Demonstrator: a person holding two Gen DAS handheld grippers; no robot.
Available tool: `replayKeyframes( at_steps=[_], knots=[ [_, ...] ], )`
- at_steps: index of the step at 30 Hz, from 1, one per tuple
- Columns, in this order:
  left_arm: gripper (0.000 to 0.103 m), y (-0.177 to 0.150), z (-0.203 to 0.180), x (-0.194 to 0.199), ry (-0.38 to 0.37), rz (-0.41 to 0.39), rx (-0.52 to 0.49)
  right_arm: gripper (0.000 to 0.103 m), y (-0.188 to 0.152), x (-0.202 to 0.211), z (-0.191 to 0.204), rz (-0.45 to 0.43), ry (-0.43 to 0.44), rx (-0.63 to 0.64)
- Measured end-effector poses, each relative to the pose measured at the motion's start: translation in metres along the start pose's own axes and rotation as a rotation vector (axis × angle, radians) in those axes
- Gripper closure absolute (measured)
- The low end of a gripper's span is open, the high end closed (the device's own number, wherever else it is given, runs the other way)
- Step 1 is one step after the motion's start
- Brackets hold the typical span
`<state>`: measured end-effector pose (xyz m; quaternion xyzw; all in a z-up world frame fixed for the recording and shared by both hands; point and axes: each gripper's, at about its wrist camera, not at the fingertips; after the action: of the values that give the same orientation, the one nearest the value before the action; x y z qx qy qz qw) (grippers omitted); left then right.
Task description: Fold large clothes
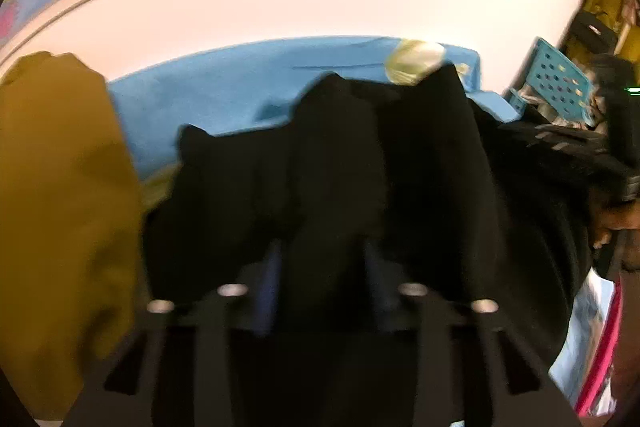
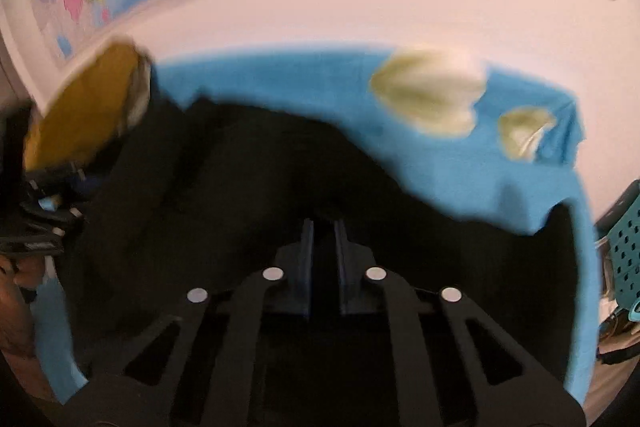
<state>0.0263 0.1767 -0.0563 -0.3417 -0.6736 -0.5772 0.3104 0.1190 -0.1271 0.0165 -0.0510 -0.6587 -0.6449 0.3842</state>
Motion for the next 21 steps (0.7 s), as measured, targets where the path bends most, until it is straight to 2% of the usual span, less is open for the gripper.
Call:
replayKeyframes(
  at_steps=[2,3,7,9,11,12,13,15,17,21],
  knots=[
    [0.086,0.005,0.006,0.006,0.004,-0.024,0.022,0.095,0.004,0.018,-0.018,-0.072,-0.043,-0.070],
    [0.086,0.006,0.009,0.006,-0.013,-0.024,0.035,0.095,0.004,0.016,-0.023,-0.062,-0.038,-0.084],
    [0.081,0.006,0.012,-0.002,-0.003,-0.010,0.045,0.091,-0.011,-0.018,-0.020,0.088,-0.035,-0.079],
    [0.069,0.004,0.014,-0.002,0.024,-0.022,0.061,0.087,-0.014,-0.024,-0.017,0.105,-0.055,-0.076],
    [0.067,0.002,0.017,0.004,0.025,-0.032,0.064,0.079,-0.013,-0.018,-0.014,0.089,-0.050,-0.084],
    [0.067,0.001,0.016,0.008,0.024,-0.046,0.065,0.068,-0.013,-0.011,-0.013,0.069,-0.060,-0.095],
    [0.066,0.000,0.016,0.012,0.024,-0.059,0.062,0.062,-0.013,-0.005,-0.011,0.048,-0.060,-0.093],
    [0.061,-0.002,0.012,0.020,0.040,-0.085,0.049,0.057,-0.012,0.013,-0.006,-0.012,-0.037,-0.081],
    [0.053,-0.005,0.005,0.029,0.045,-0.116,0.023,0.056,-0.010,0.030,0.007,-0.058,-0.003,-0.052],
    [0.051,-0.007,-0.010,0.037,0.060,-0.146,-0.027,0.052,-0.008,0.037,0.027,-0.088,0.095,0.007]
  ],
)
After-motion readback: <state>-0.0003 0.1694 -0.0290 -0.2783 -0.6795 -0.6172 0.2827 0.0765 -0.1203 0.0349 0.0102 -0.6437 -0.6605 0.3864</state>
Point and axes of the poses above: each gripper's, at about its wrist camera, not at the fingertips, and x roughly against the way its jaws point, z to its left, y to its top, and after that the axes turned 4 degrees about x, right-handed
